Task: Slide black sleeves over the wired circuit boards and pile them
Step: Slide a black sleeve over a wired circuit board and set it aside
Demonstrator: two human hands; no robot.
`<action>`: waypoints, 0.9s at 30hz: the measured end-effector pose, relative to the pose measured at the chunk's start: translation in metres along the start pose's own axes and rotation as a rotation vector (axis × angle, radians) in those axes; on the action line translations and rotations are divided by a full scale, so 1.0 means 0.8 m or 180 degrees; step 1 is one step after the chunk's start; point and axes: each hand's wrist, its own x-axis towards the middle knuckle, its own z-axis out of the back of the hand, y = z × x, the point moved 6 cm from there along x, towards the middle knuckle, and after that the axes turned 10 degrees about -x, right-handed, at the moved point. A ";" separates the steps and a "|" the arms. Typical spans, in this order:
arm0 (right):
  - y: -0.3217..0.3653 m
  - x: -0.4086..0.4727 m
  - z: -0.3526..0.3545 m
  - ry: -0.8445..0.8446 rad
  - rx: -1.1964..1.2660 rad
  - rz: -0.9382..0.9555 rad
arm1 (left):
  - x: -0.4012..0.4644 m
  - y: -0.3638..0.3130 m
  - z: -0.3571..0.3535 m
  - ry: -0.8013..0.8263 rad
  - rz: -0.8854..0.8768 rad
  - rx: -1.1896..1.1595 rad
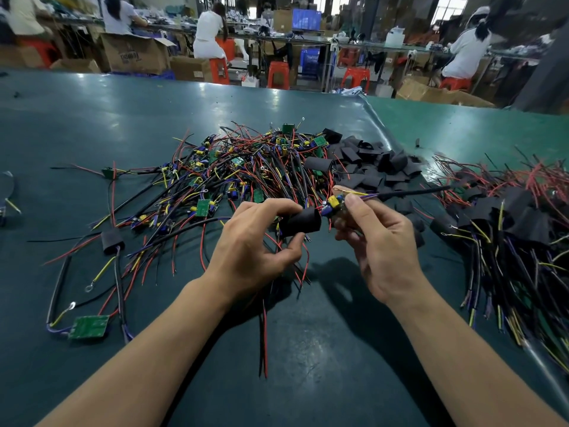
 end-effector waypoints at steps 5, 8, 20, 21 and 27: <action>0.002 -0.001 -0.001 0.0172 0.0448 -0.0128 | 0.000 -0.003 0.002 -0.0114 -0.0019 -0.0089; 0.005 -0.001 -0.002 0.0229 0.0330 -0.0079 | 0.000 0.001 0.001 -0.0105 0.0082 -0.0104; -0.007 -0.004 -0.003 0.0562 0.0633 -0.1080 | -0.001 0.007 0.001 -0.0074 0.0194 -0.0253; -0.008 -0.004 -0.003 0.0553 0.0633 -0.1099 | -0.001 0.008 0.002 -0.0060 0.0208 -0.0269; -0.009 -0.001 -0.003 0.0368 0.0606 -0.1013 | -0.001 0.006 0.000 0.0142 0.0166 -0.0390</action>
